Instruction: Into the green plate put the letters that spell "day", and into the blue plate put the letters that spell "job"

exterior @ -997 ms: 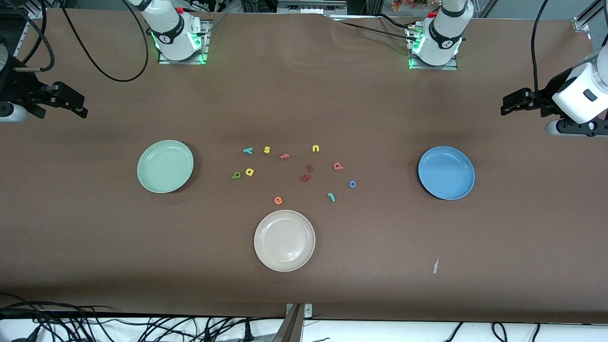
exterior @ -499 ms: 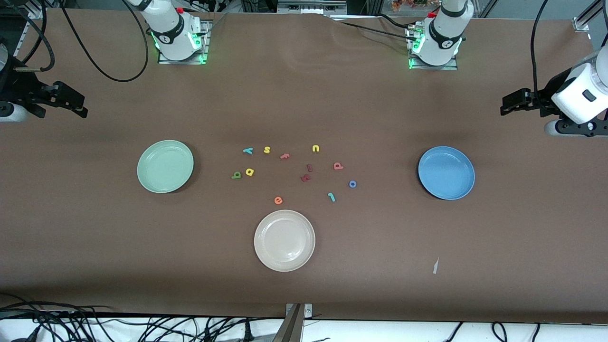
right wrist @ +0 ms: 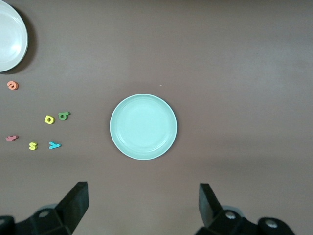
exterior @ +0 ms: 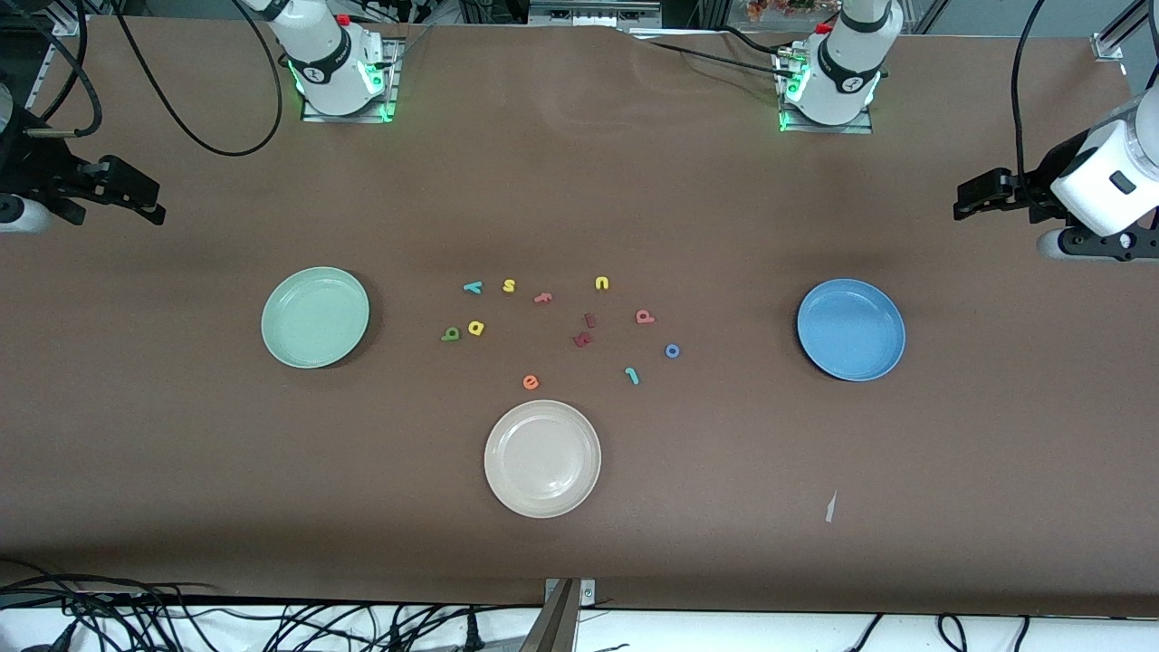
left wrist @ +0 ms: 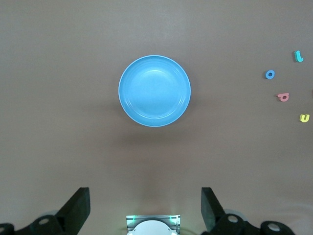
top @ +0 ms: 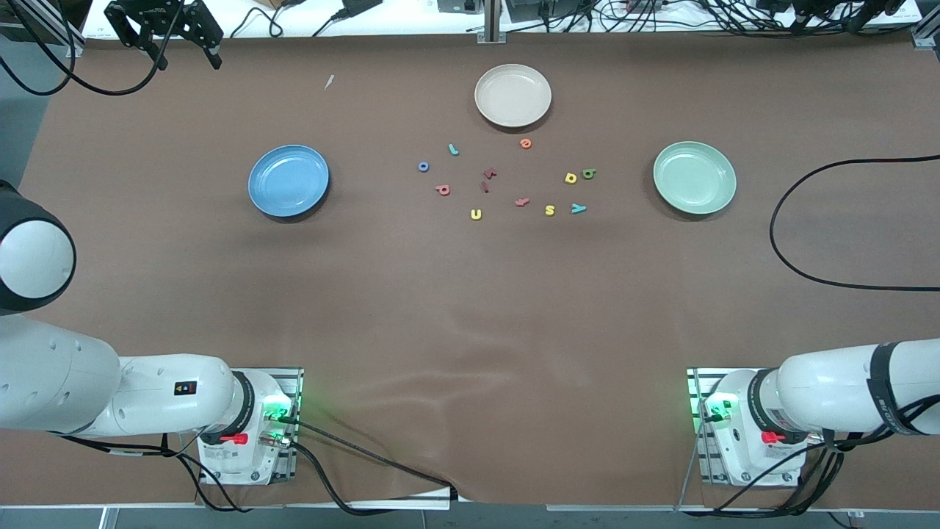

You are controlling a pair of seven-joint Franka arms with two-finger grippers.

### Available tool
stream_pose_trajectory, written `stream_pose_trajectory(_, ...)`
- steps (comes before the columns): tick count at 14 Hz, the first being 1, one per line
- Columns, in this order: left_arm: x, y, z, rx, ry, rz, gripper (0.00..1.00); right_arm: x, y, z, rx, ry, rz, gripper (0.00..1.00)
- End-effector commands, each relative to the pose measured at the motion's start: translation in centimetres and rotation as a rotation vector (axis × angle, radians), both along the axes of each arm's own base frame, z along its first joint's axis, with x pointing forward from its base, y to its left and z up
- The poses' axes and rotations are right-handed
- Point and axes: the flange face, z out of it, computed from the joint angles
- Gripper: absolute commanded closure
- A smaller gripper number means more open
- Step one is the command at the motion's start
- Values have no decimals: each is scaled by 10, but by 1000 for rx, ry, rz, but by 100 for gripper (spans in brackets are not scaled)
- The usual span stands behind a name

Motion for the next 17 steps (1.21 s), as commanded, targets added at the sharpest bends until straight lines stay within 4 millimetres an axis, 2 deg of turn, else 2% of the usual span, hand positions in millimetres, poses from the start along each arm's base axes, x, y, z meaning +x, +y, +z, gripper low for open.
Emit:
stream_pose_trajectory(1,0,0,-1,27,-7,-30,0,-4,-2,1,0,2,-6,0)
stream_pose_trajectory(8,0,0,-2,27,-4,-28,0,-4,-2,1,0,3,-6,0)
stream_pose_trajectory(11,3,-7,-8,31,-2,-18,0,1,-1,-4,15,2,-10,0)
stream_pose_trajectory(12,7,-16,-15,36,7,-2,0,1,1,-5,5,0,-4,0)
stream_pose_trajectory(13,13,-30,-24,43,19,16,0,12,1,-12,-4,-27,3,0)
stream_pose_trajectory(14,19,-54,-35,46,15,14,0,32,4,-41,-7,-20,9,0)
stream_pose_trajectory(16,32,-103,-67,42,14,25,0,45,29,-66,-8,-6,52,0)
stream_pose_trajectory(17,38,-128,-89,36,22,18,0,51,31,-85,-4,29,52,0)
